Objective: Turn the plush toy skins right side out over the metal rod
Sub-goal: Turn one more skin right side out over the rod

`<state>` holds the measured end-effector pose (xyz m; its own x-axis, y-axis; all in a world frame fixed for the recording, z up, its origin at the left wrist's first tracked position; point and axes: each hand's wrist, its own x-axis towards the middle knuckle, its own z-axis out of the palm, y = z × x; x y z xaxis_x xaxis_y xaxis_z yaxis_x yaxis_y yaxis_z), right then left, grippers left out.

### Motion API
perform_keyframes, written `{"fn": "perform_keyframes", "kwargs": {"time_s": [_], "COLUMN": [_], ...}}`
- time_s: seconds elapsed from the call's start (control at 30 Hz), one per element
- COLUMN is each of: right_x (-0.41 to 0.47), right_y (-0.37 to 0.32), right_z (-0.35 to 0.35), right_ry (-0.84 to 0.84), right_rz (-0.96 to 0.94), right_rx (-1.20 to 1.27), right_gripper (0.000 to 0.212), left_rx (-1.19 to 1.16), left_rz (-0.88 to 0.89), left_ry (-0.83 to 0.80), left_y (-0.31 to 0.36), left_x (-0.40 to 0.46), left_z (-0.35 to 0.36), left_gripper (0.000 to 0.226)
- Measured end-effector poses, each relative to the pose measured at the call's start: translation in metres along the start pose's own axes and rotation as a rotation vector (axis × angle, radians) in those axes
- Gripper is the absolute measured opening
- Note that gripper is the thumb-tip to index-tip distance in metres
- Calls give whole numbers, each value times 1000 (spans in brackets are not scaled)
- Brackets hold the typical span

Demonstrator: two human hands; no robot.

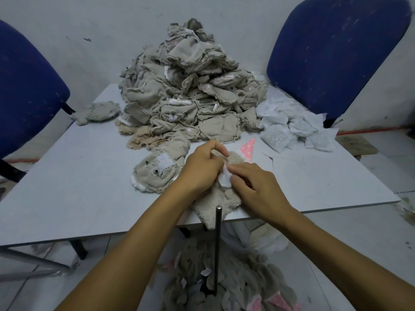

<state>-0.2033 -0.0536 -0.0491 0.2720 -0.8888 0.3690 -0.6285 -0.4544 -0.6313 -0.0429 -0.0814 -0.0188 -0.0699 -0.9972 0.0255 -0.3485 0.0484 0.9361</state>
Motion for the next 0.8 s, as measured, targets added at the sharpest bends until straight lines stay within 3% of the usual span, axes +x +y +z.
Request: {"fn": "perform_keyframes", "kwargs": {"time_s": [0.13, 0.3, 0.4, 0.5, 0.6, 0.7, 0.8], "right_x": [0, -3, -5, -3, 1, -1, 0], "right_y": [1, -1, -1, -3, -5, -4, 2], "right_z": [5, 10, 7, 8, 12, 5, 0], "right_ry": [-200, -194, -97, -144, -212, -72, 150], "right_rz": [18, -10, -54, -62, -40, 9, 113], "right_rx": [-78, -47, 7, -117, -188, 14, 136], "right_gripper": [57, 55, 47, 28, 38, 45, 28], "left_rx": [84, 209, 157, 66, -6, 4, 229], "left_rz": [71, 190, 142, 77, 44, 30, -50], "left_ry": [47, 5, 47, 36, -18, 8, -6], "left_y": [2, -1, -5, -4, 0, -2, -7], "left_x": [-3, -10, -10, -8, -10, -10, -11], "left_z": [2, 4, 3, 5, 5, 3, 9], "left_gripper": [25, 25, 27, 28, 19, 23, 21]}}
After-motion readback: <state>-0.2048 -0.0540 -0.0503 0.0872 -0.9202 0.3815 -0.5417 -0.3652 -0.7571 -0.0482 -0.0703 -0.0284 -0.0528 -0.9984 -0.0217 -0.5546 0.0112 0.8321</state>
